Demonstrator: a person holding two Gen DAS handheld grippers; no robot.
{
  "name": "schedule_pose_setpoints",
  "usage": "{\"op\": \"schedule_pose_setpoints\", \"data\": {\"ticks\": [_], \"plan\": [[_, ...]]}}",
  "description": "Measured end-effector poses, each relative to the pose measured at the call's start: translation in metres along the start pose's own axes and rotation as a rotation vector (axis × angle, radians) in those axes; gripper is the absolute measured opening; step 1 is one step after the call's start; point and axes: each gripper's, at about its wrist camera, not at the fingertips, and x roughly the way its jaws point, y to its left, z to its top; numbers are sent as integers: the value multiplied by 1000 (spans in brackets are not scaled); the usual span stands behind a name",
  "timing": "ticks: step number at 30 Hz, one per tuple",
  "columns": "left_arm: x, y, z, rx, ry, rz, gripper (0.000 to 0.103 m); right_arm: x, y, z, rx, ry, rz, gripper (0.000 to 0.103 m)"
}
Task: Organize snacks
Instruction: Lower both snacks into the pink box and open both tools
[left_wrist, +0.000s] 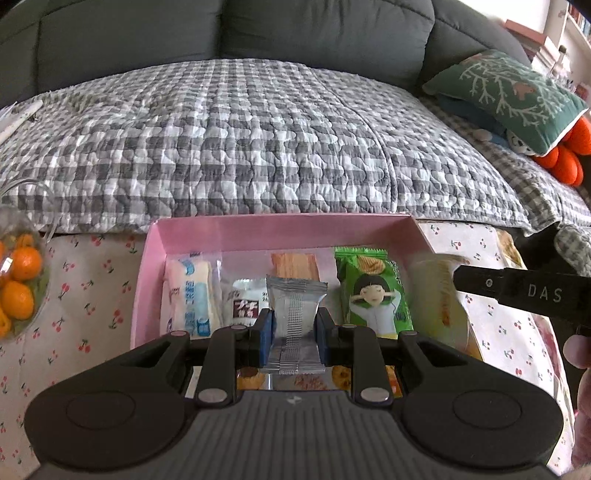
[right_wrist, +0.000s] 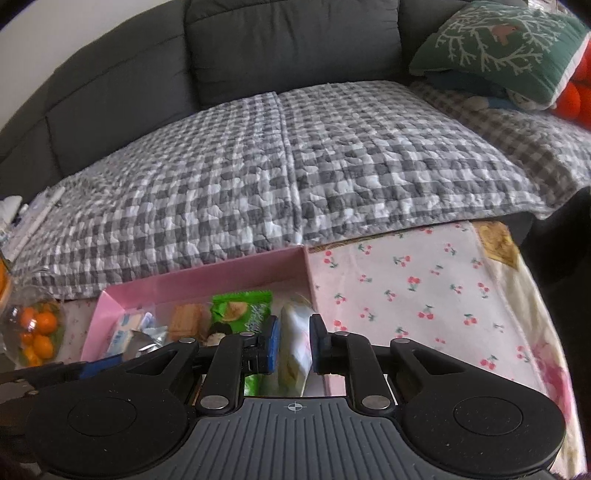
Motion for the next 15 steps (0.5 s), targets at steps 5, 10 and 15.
{"op": "schedule_pose_setpoints", "data": {"ticks": [5,10,15], "plan": [[6,-1,4,-8,-30,15,26,3,-3,4,28,-12,79,22],[7,-1,3,-17,-30,20,33,2,-6,6,34,-13,78,25],[3,0,3,-22,-20,19,40,-5,-5,2,30,-2,62,32]]}}
